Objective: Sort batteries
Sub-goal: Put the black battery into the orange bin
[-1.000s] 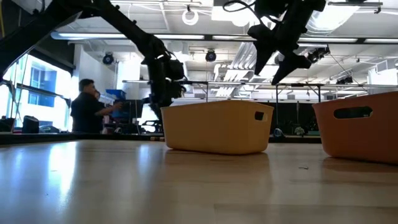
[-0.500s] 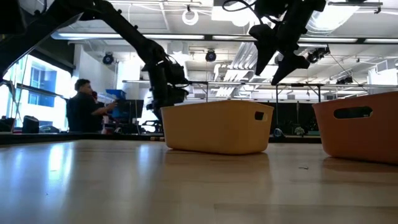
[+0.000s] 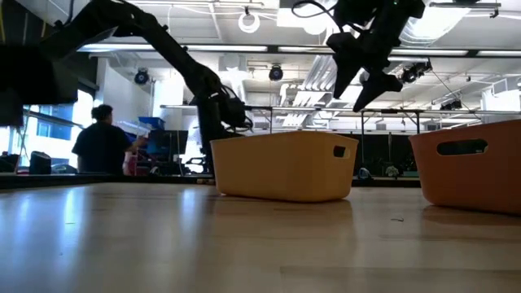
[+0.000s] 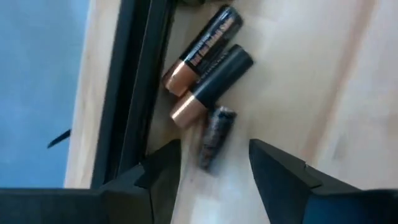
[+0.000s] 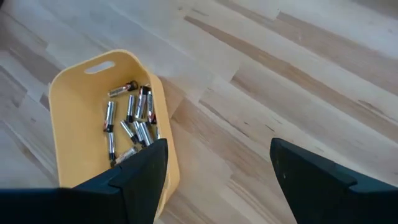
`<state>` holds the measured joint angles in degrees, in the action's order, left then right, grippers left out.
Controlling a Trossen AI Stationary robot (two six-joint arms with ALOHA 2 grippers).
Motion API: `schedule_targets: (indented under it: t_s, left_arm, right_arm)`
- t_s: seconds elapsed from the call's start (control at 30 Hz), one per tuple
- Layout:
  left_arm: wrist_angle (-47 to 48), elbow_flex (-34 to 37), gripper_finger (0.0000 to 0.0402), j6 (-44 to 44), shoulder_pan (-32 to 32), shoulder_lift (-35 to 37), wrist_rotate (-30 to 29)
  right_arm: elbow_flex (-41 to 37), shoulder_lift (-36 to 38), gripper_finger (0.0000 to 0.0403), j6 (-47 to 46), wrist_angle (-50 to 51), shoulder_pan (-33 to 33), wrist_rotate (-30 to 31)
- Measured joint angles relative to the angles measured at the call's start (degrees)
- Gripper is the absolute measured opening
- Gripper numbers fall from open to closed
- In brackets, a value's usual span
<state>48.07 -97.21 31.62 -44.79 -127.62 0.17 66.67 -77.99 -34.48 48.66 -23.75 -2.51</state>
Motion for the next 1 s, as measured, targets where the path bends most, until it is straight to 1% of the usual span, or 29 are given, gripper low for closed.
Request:
schedule_targets:
  t_s: [0.2, 0.3, 0.37, 0.47, 0.5, 0.6, 0.67, 0.73, 0.77, 0.83, 0.93, 1.0]
  left_arm:
    - [0.4, -0.5, 0.0174, -3.3, -0.2, -4.1, -1.4]
    - [1.3, -1.0, 0.0154, -4.7, 0.3, -4.7, -2.6]
    - [2.6, -1.0, 0.0123, -6.7, 0.4, -4.6, -3.0]
    - [4.4, -0.9, 0.0049, -9.4, 0.2, -4.1, -0.7]
    - [5.0, -0.9, 0.0031, -10.5, 0.1, -3.9, 0.1]
    - [7.9, -0.5, 0.0027, -12.6, -0.2, -2.8, 3.5]
    - [9.0, -0.3, 0.0025, -13.0, 0.1, -1.5, 3.6]
    - [9.8, 0.0, 0.0005, -13.1, 0.3, 0.1, 4.3]
    - [10.7, 0.2, 0.0001, -13.3, 0.3, 0.8, 4.4]
    - [10.0, 0.2, 0.0005, -13.4, 0.4, 2.6, 5.0]
    - [11.1, -0.2, 0.0006, -13.4, 0.1, 5.9, 8.4]
    - [11.0, 0.2, 0.0005, -13.6, 0.4, 6.6, 10.9]
  right_arm:
    - [0.0, 0.0, 0.0279, -0.1, -1.1, 0.0, 0.6]
    - [0.0, 0.0, 0.0279, -0.2, -1.8, 0.0, 0.7]
    - [0.0, 0.0, 0.0279, -0.5, -1.9, 0.0, 0.8]
    - [0.0, 0.0, 0.0279, -0.5, -1.9, 0.0, 0.8]
    - [0.0, 0.0, 0.0279, -0.4, -2.0, 0.0, 0.8]
    - [0.0, 0.0, 0.0279, 0.0, -2.2, 0.0, 0.8]
    - [0.0, 0.0, 0.0279, 0.0, -2.2, 0.0, 0.8]
    - [0.0, 0.0, 0.0279, 0.0, -2.2, 0.0, 0.8]
    - [0.0, 0.0, 0.0279, 0.1, -2.2, 0.0, 0.8]
    - [0.0, 0.0, 0.0279, 0.6, -2.3, 0.0, 0.8]
    - [0.0, 0.0, 0.0279, 1.2, -2.3, 0.0, 0.8]
    - [0.0, 0.0, 0.0279, 1.5, -2.5, 0.0, 0.8]
